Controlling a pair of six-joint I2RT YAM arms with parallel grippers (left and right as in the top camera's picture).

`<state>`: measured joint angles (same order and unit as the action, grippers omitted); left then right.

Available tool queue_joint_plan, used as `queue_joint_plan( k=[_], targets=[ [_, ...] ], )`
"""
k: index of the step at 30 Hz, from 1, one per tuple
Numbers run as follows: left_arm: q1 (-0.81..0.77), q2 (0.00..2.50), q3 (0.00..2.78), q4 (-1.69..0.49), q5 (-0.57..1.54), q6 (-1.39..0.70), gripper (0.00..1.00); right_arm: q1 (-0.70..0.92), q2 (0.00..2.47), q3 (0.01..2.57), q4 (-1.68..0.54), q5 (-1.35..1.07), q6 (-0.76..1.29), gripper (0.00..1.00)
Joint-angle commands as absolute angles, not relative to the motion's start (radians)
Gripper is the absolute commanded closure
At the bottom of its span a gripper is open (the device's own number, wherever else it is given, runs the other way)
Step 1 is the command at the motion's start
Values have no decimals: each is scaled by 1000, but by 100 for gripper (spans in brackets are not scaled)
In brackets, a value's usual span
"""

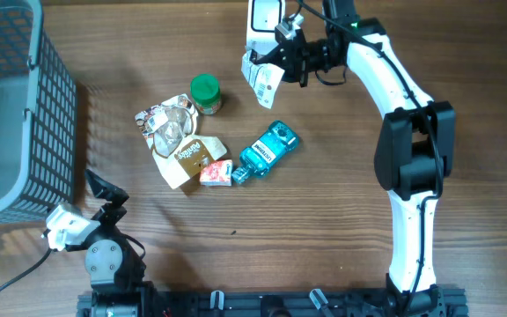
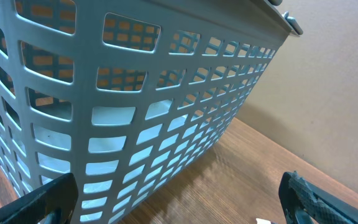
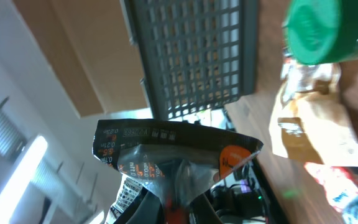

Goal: Scan the item barcode
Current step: 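Lift the snack packet toward the scanner with the right gripper, then hold the snack packet's barcode under the white scanner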

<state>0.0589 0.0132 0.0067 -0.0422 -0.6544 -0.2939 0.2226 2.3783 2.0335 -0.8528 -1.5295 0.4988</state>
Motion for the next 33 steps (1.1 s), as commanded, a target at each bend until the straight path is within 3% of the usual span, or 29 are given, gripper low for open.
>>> queue_joint_plan(
  k=[1,8,13,21,25,27,33],
  targets=[
    [64,6,6,-49,-664,-293,0,228,2332,2035,-745,-1623,705,95],
    [64,7,6,-49,-664,-293,0,228,2332,2035,-537,-1623,971,95],
    [64,7,6,-49,-664,-293,0,228,2332,2035,-493,-1615,941,95],
    [64,7,6,-50,-664,-293,0,226,2331,2035,-168,-1304,879,95],
    [64,7,6,-49,-664,-293,0,226,2331,2035,-213,-1065,785,95],
    [64,7,6,-49,-664,-293,0,228,2329,2048,-365,-791,709,95],
    [64,7,6,-49,-664,-293,0,269,2325,2141,-607,-433,604,95]
  ],
)
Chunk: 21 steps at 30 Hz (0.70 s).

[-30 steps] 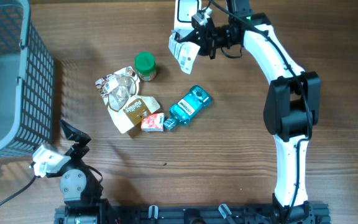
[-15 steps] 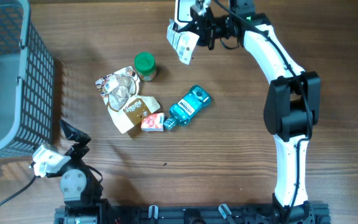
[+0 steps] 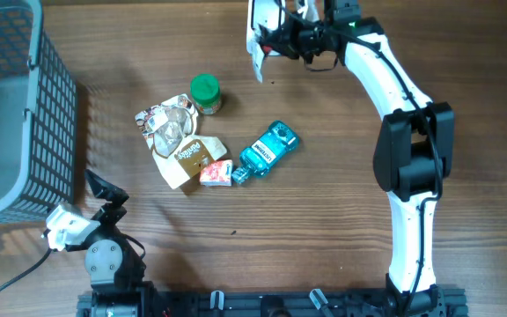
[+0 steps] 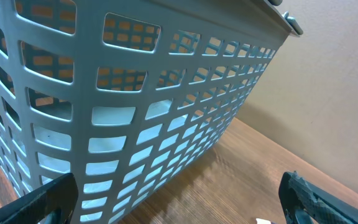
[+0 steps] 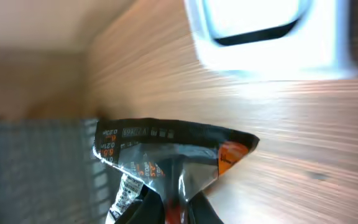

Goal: Scan the item barcode
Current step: 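Hold the snack packet's barcode under the white scanner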

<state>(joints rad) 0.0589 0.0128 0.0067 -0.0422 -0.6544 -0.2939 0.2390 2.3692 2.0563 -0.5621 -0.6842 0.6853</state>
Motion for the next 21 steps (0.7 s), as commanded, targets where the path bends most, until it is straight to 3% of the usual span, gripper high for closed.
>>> queue_joint_plan(
  k=[1,7,12,21],
  targets=[
    [64,7,6,-49,-664,-293,0,278,2321,2157,-633,-379,603,95],
    [64,7,6,-49,-664,-293,0,353,2314,2251,-700,-1,541,95],
    [64,7,6,-49,-664,-293,0,406,2317,2256,-595,264,417,95],
    [64,7,6,-49,-664,-293,0,410,2399,2256,-185,329,191,95]
  ],
)
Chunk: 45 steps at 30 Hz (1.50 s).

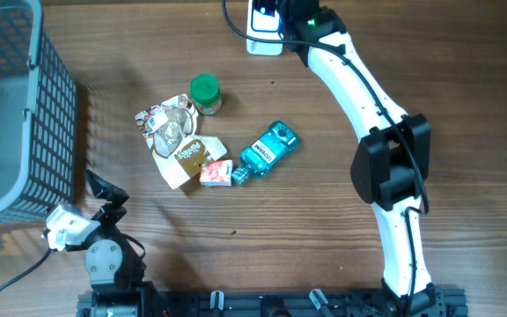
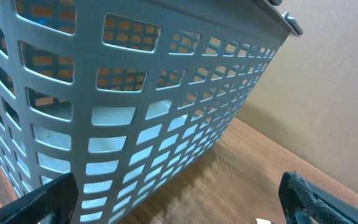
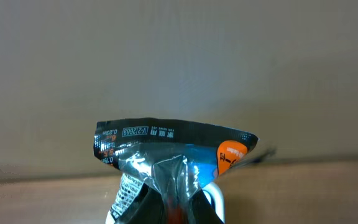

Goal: Scan the item barcode
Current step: 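Hold the snack packet's barcode under the white scanner, then carry the snack packet to the right and drop it on the table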

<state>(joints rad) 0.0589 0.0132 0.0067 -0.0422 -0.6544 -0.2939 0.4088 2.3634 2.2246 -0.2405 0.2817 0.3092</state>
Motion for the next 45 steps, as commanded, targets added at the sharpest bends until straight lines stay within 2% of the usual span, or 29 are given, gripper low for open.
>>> queue_joint_plan(
  k=[1,6,10,19,29,38,45],
  targets=[
    [64,7,6,-49,-664,-293,0,411,2414,2256,-164,334,152,95],
    [64,7,6,-49,-664,-293,0,442,2470,2256,-122,357,-123,95],
    [64,7,6,-49,-664,-293,0,459,2511,2256,-71,403,-260,95],
    [64,7,6,-49,-664,-293,0,461,2596,2256,89,335,-353,95],
    [64,7,6,-49,-664,-293,0,466,2628,2251,67,313,-538,95],
    [64,7,6,-49,-664,-293,0,500,2627,2251,74,307,-550,95],
    [64,7,6,-49,-664,-293,0,552,2563,2251,110,474,-601,95]
  ],
)
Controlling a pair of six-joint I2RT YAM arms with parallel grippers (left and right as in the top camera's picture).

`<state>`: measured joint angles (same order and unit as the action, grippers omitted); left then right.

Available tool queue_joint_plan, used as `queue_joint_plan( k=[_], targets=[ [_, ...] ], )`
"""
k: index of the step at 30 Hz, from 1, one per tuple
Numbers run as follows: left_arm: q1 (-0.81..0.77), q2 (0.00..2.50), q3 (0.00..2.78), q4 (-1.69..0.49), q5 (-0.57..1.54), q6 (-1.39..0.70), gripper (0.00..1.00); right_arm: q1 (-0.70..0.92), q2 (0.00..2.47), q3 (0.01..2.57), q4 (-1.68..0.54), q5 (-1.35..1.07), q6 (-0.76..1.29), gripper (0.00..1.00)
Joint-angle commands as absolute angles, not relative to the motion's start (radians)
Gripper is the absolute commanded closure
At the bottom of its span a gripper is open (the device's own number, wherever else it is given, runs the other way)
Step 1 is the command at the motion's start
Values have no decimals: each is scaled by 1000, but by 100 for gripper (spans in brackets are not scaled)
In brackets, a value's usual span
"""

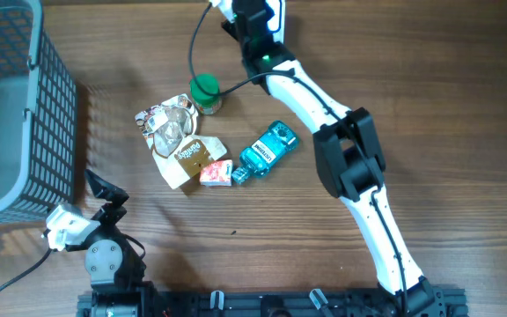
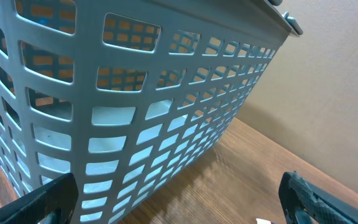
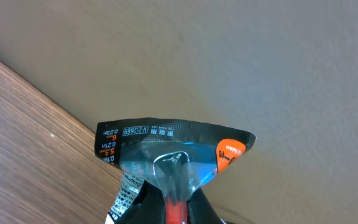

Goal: Scan the item barcode
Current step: 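Carry the snack packet to the right and drop it on the table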

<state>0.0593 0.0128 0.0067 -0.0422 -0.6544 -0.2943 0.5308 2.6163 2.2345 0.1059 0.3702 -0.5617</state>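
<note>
In the right wrist view a black and clear plastic packet (image 3: 166,155) with an orange dot and small white print is pinched between my right gripper (image 3: 176,210) fingers, facing a beige wall. In the overhead view the right arm's wrist (image 1: 255,31) sits at the table's far edge. It covers most of the white scanner (image 1: 276,12), and the packet itself is hidden there. My left gripper (image 2: 179,202) is open at the near left, beside the basket (image 2: 135,93).
A green-capped jar (image 1: 205,92), crumpled wrappers (image 1: 167,123), a brown pouch (image 1: 188,157), a red and white packet (image 1: 216,173) and a blue bottle (image 1: 268,148) lie mid-table. The grey basket (image 1: 7,106) stands at the left edge.
The right wrist has shifted left along the far edge and turned. Its view now shows a slanted table edge and wall instead of the scanner's top. The packet stays gripped; the left arm is unmoved.
The right gripper first held the packet over the table, right of the green jar. Then it was closer to the scanner at the far edge, then right at the scanner. Now it is just left of the scanner, still shut on the packet.
</note>
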Motion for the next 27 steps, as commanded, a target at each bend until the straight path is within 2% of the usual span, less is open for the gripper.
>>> queue_joint_plan(
  k=[1,7,10,12,16,18,22,27],
  targets=[
    [64,7,6,-50,-664,-293,0,556,2537,2251,110,523,-602,95],
    [64,7,6,-49,-664,-293,0,540,2348,2251,65,882,-496,95],
    [64,7,6,-50,-664,-293,0,496,2257,2251,-130,1058,-294,95],
    [64,7,6,-49,-664,-293,0,425,2194,2251,-458,1110,-35,95],
    [64,7,6,-50,-664,-293,0,218,2164,2251,-984,1049,422,95],
    [64,7,6,-50,-664,-293,0,119,2169,2246,-1113,976,559,95],
    [64,7,6,-49,-664,-293,0,-114,2169,2183,-1191,788,682,95],
    [64,7,6,-49,-664,-293,0,-355,2169,1991,-1080,628,690,96]
  ],
)
